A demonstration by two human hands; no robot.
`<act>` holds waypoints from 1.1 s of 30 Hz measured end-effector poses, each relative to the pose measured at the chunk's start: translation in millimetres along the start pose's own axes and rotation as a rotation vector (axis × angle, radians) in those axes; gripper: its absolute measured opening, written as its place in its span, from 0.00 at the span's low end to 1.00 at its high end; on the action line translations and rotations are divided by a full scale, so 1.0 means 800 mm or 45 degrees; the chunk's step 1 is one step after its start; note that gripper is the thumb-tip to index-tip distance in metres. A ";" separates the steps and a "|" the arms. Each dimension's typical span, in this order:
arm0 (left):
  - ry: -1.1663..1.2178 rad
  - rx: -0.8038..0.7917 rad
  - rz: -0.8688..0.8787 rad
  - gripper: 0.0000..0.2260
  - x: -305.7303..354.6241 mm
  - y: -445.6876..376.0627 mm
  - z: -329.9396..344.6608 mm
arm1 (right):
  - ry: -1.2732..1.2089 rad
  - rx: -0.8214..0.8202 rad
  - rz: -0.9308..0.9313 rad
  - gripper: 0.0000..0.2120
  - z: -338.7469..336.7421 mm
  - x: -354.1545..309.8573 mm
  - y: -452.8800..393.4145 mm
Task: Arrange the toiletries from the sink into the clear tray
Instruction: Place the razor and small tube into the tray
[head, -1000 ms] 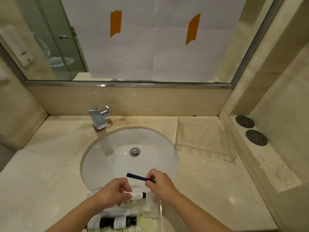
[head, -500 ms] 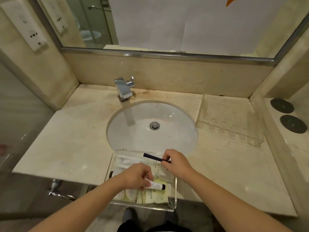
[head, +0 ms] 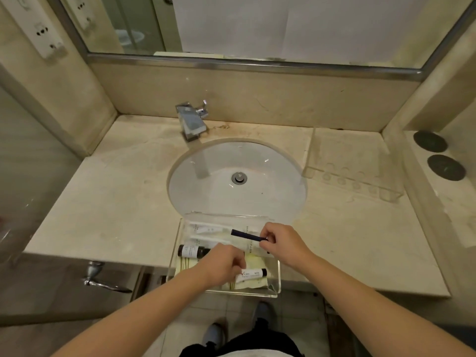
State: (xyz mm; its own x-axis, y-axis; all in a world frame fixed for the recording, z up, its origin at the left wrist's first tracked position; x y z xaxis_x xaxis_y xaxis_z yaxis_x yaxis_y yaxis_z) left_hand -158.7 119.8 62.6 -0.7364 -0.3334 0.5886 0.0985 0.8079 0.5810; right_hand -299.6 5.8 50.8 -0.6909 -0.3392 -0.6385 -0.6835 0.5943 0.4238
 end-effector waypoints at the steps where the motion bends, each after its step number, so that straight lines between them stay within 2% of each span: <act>1: -0.024 0.014 0.008 0.09 0.000 0.002 0.000 | 0.013 0.004 0.010 0.06 0.003 0.000 0.004; 8: -0.061 0.085 0.022 0.10 -0.012 0.012 0.004 | 0.180 -0.021 0.079 0.05 0.023 0.001 0.037; 13: 0.027 0.133 0.019 0.03 -0.016 0.014 0.005 | 0.320 -0.070 0.096 0.04 0.035 0.004 0.052; 19: 0.070 0.138 0.019 0.09 -0.020 0.018 0.006 | 0.752 -0.097 0.028 0.06 0.046 -0.006 0.056; 23: 0.065 0.061 0.005 0.12 -0.020 0.017 0.007 | 0.991 -0.120 -0.027 0.06 0.051 -0.015 0.056; 33: 0.000 0.079 -0.021 0.15 -0.020 0.014 0.009 | 1.073 -0.224 -0.105 0.06 0.050 -0.012 0.053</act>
State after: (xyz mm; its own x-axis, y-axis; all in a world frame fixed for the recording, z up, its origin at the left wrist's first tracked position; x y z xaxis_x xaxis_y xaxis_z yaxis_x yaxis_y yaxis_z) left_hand -150.9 137.7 55.8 -0.7374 -0.3473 0.5793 0.0445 0.8308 0.5547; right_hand -312.5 63.2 48.8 -0.5342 -0.8453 -0.0119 -0.7175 0.4459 0.5351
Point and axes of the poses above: each hand's wrist, its own y-axis away from the middle knuckle, its own z-axis out of the palm, x = y × z, the point moved 2 cm from there along -y, towards the middle knuckle, and after that the axes turned 9 degrees about -x, right-handed, at the moved point
